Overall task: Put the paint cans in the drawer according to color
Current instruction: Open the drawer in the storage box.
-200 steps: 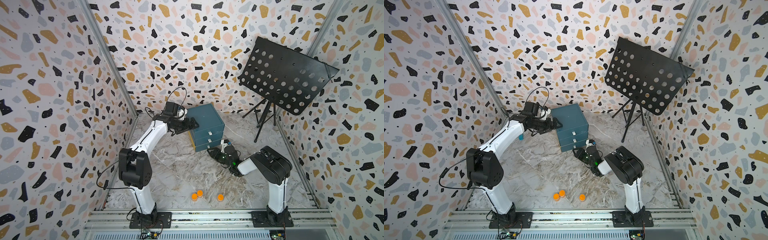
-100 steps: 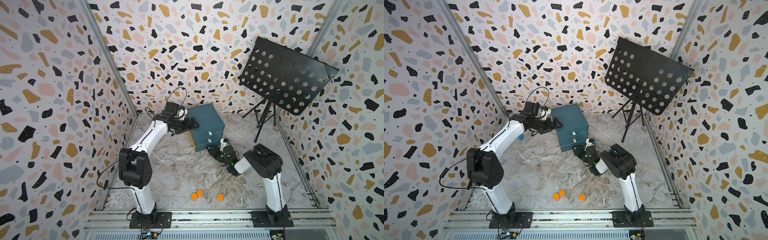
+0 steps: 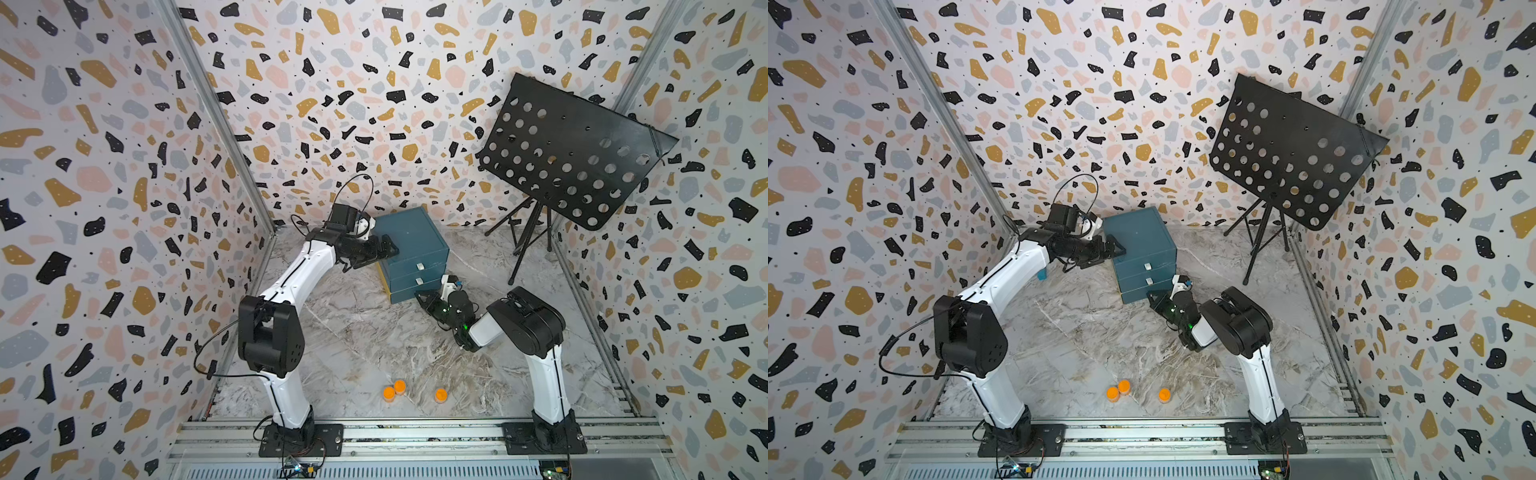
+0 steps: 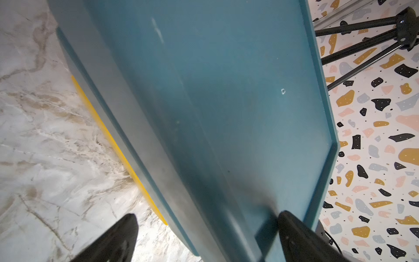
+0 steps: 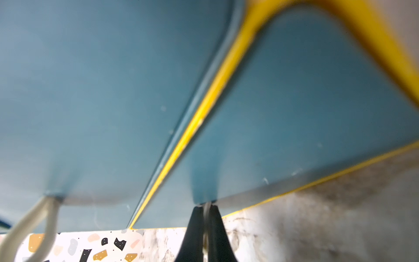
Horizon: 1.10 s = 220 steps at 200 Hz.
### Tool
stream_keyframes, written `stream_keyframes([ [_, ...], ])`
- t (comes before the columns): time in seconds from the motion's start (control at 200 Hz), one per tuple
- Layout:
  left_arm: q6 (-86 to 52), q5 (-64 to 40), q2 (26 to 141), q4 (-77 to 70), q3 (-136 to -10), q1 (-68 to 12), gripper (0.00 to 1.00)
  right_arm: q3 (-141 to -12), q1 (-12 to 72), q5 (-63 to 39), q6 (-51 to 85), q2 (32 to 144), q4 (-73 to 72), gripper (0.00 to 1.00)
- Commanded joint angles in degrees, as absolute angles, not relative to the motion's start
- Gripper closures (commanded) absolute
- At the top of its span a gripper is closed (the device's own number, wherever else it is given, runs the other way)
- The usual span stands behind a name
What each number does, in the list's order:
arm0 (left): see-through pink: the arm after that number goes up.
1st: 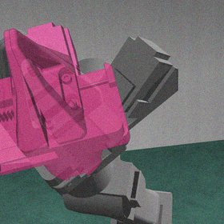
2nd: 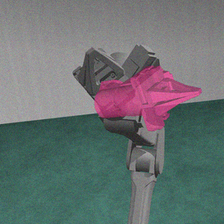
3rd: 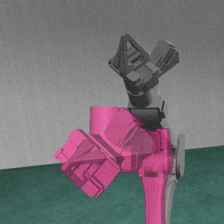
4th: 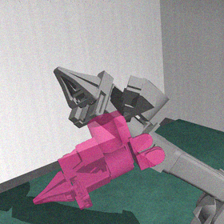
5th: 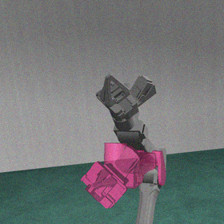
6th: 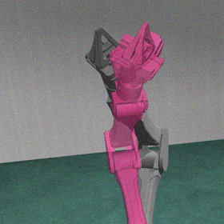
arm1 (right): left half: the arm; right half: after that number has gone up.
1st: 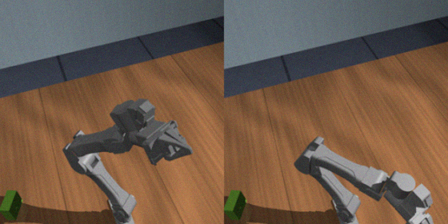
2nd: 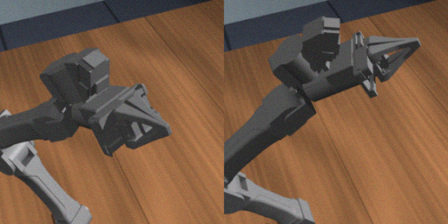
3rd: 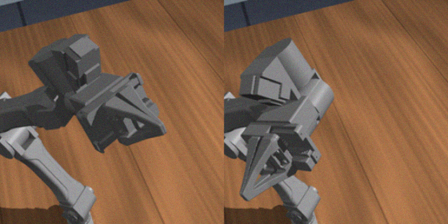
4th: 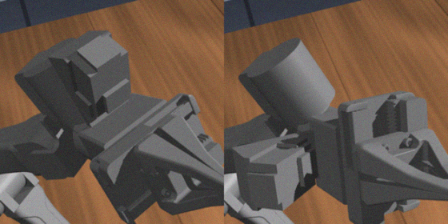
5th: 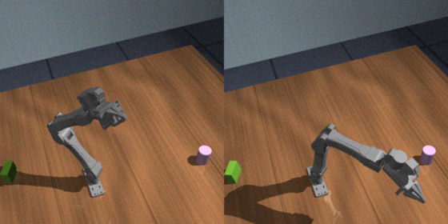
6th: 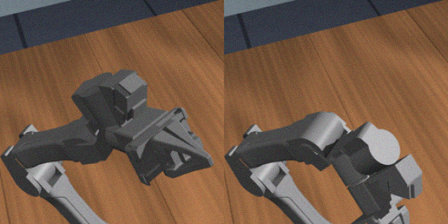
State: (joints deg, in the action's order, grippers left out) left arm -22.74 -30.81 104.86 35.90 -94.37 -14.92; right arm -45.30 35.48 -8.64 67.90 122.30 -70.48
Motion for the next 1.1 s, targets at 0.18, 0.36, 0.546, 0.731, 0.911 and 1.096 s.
stream_keyframes([
  [0.18,-21.97,-28.74,106.39,38.83,-93.34,-15.38,0.01,-44.42,35.11,-8.24,61.42,114.91,-60.16,1.0],
  [0.36,-21.95,-28.77,106.39,38.85,-93.33,-15.47,0.01,-42.48,35.16,-8.85,55.91,109.33,-52.77,1.0],
  [0.546,-21.98,-28.64,106.35,38.83,-93.26,-15.47,0.01,-39.46,35.67,-9.4,52.97,104.85,-48.23,1.0],
  [0.731,-21.98,-28.64,106.43,38.82,-93.26,-15.42,0.01,-36.55,37.72,-8.58,50.22,99.9,-43.32,1.0],
  [0.911,-21.97,-28.56,106.5,38.85,-93.26,-15.52,0.01,-34.01,39.66,-7.58,48.98,97.01,-40.46,1.0],
  [1.096,-21.88,-28.46,106.44,38.93,-93.3,-15.68,0.01,-32.13,41.54,-6.57,47.67,94.59,-37.77,1.0],
])
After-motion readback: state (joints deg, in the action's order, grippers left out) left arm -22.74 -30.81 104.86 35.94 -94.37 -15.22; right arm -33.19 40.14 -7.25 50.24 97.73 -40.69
